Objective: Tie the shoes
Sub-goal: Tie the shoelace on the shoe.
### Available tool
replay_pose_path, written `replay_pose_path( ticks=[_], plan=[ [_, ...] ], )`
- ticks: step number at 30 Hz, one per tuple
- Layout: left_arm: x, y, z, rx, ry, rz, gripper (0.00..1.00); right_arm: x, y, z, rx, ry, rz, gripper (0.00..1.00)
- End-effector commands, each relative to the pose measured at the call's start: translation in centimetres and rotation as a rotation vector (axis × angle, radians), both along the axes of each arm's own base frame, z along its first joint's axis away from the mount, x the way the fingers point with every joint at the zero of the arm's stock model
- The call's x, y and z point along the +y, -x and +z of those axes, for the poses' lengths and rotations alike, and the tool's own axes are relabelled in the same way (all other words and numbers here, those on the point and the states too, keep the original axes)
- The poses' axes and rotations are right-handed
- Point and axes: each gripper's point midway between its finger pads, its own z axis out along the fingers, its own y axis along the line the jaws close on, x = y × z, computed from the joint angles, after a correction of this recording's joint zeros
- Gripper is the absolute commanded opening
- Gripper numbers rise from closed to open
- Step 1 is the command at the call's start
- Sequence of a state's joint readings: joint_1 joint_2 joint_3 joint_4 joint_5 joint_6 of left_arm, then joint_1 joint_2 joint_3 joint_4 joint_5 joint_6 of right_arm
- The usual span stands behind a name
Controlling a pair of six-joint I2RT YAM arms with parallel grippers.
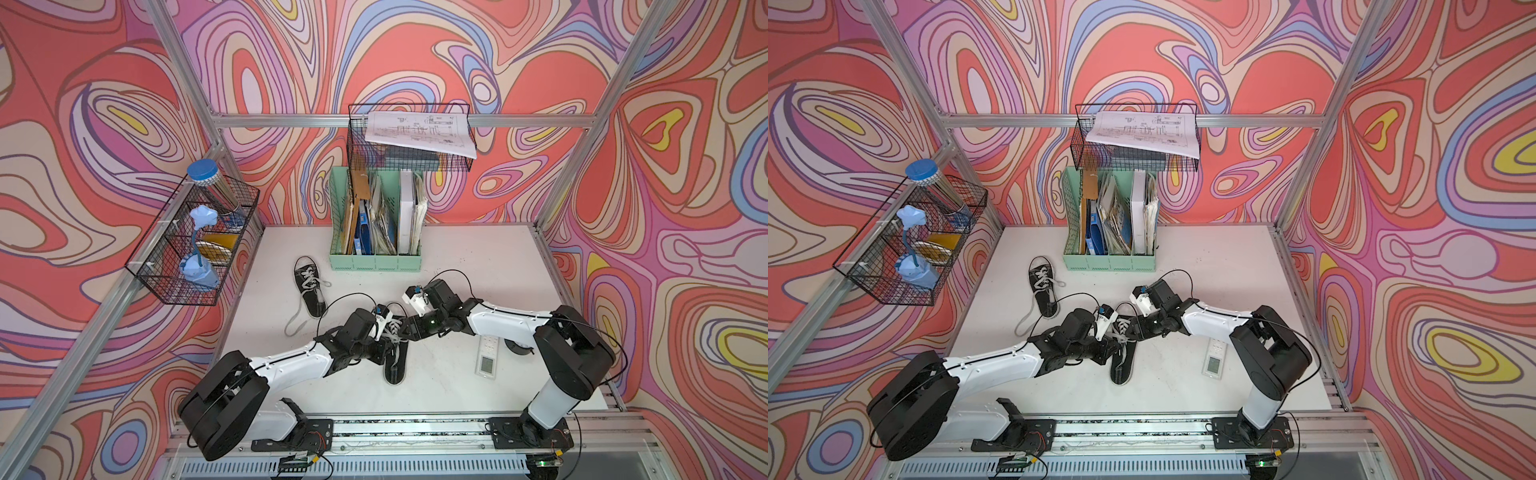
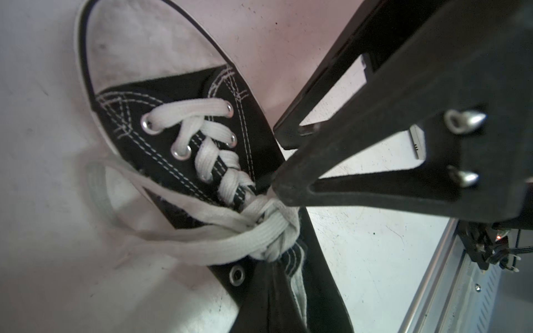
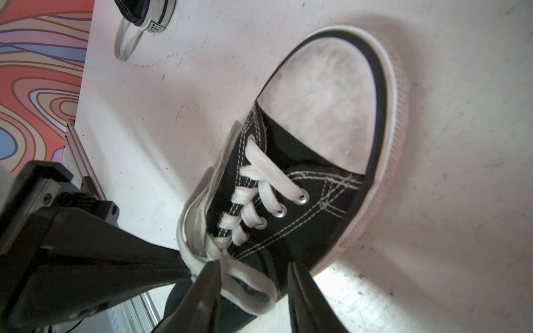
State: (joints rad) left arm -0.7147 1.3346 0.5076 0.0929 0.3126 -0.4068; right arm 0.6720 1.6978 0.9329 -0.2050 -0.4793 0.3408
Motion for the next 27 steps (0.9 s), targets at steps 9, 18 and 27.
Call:
replay_pose_path(
  ticks=[9,18,27],
  plan=[
    [-0.3,1.1,-1.5,0.062,-0.007,-0.039,0.16,-0.3,0.6,1.3,-0.028,0.002,0.018,0.41],
    [0.1,1.2,-1.1,0.049,-0.011,-0.035,0.03,-0.1,1.0,1.6,-0.029,-0.002,0.021,0.43],
    [0.8,1.7,-0.9,0.049,-0.019,-0.026,0.05,-0.2,1.5,0.1,-0.027,0.09,0.007,0.46]
  ],
)
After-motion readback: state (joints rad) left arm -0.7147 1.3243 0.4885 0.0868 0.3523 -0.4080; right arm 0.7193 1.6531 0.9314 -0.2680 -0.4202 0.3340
